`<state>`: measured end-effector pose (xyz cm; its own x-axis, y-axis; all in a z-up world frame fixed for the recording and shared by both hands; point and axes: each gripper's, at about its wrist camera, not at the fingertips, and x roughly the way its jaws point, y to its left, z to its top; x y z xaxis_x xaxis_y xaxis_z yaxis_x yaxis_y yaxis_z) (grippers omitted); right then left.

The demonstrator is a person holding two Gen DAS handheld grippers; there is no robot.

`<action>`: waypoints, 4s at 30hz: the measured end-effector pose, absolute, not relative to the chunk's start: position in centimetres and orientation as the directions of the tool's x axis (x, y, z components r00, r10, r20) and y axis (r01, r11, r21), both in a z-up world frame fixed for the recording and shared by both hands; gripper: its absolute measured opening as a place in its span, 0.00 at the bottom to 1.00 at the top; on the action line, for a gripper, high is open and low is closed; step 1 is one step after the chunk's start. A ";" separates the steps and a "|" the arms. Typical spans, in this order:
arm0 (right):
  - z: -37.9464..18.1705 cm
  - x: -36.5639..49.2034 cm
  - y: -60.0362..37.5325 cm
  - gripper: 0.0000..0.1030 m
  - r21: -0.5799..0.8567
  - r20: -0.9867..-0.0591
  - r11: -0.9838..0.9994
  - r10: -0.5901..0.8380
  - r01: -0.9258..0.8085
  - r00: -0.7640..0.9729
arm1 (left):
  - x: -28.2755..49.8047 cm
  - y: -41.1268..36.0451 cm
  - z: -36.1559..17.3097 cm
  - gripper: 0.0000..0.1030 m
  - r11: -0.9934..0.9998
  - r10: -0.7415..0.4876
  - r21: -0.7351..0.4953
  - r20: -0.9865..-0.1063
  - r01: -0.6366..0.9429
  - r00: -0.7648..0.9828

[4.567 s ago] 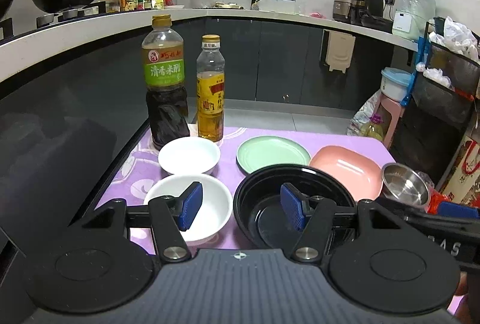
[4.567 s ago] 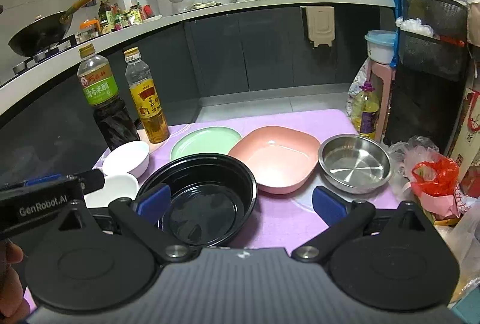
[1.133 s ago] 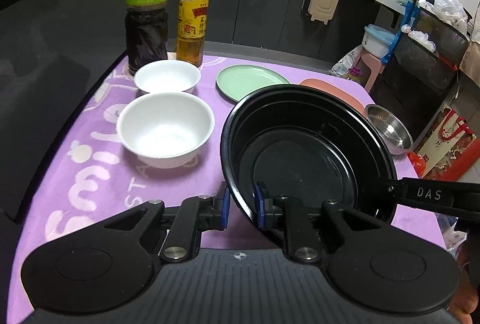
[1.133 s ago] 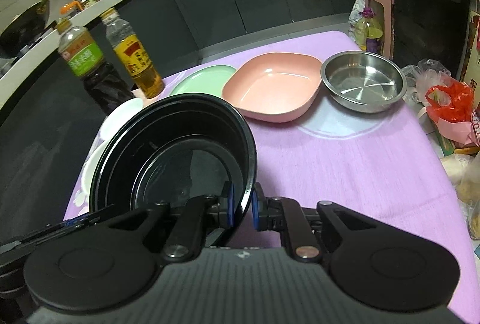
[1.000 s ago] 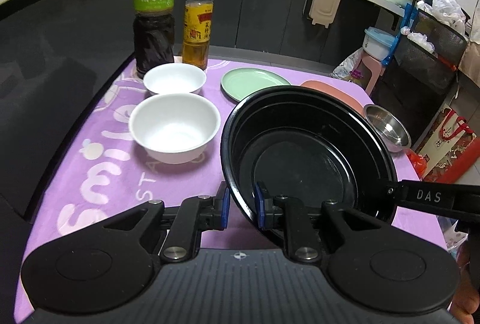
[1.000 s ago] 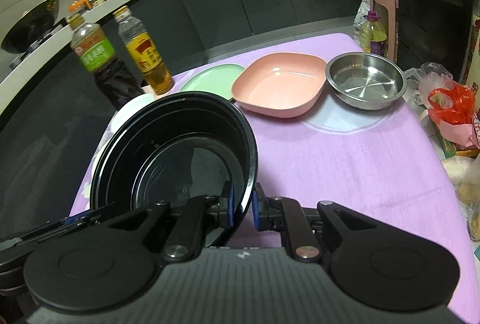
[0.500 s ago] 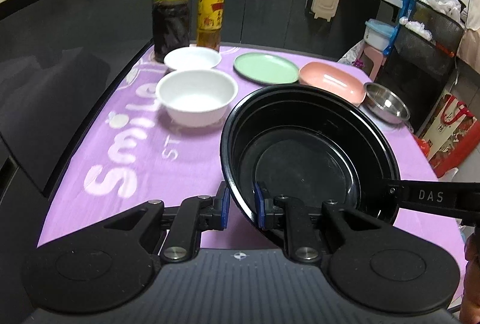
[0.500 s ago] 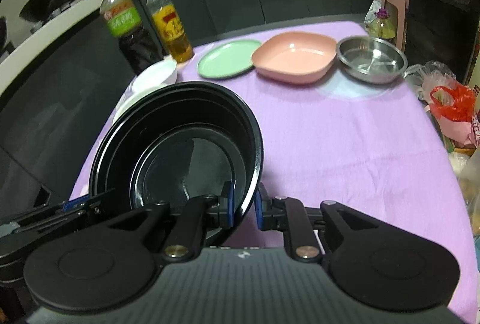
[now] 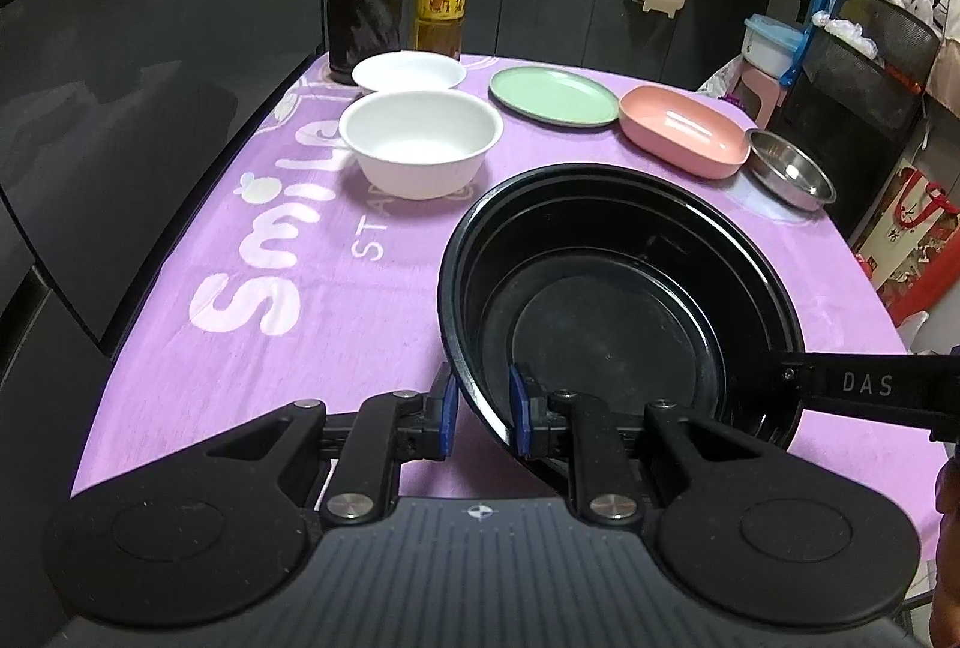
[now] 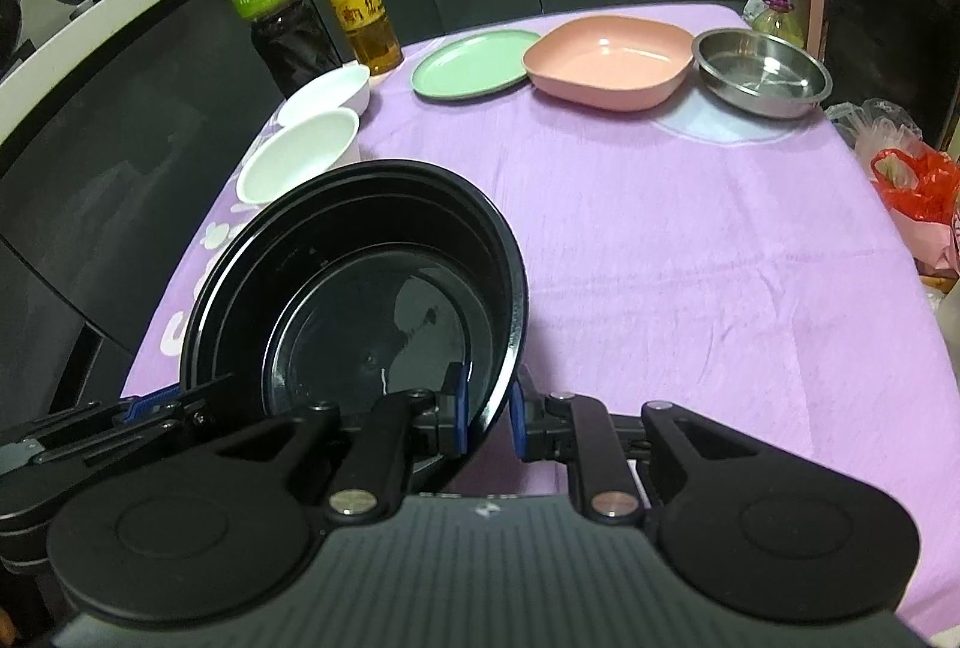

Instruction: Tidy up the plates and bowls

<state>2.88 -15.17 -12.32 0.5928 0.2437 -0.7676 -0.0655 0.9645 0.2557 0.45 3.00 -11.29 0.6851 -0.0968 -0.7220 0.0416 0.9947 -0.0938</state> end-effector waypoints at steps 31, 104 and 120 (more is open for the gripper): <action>-12.4 4.3 -16.1 0.39 0.322 -0.768 0.946 0.291 -0.049 0.571 | 1.9 6.3 -10.9 0.23 0.987 -0.098 -0.160 -0.721 -0.028 0.686; -11.5 20.7 -5.0 0.12 0.294 -0.804 0.939 0.344 -0.177 0.486 | 16.2 9.8 -10.1 0.09 0.971 -0.049 -0.206 -0.676 -0.125 0.735; -8.8 12.9 -8.0 0.17 0.306 -0.759 0.931 0.365 -0.199 0.539 | 9.3 6.4 -7.2 0.10 0.982 -0.102 -0.186 -0.631 -0.023 0.769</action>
<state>12.89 -8.03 -8.76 0.5387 0.3647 -0.7595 -0.1989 0.9310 0.3060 9.35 6.40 -7.24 0.7693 -0.1016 -0.6308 -0.0226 0.9823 -0.1859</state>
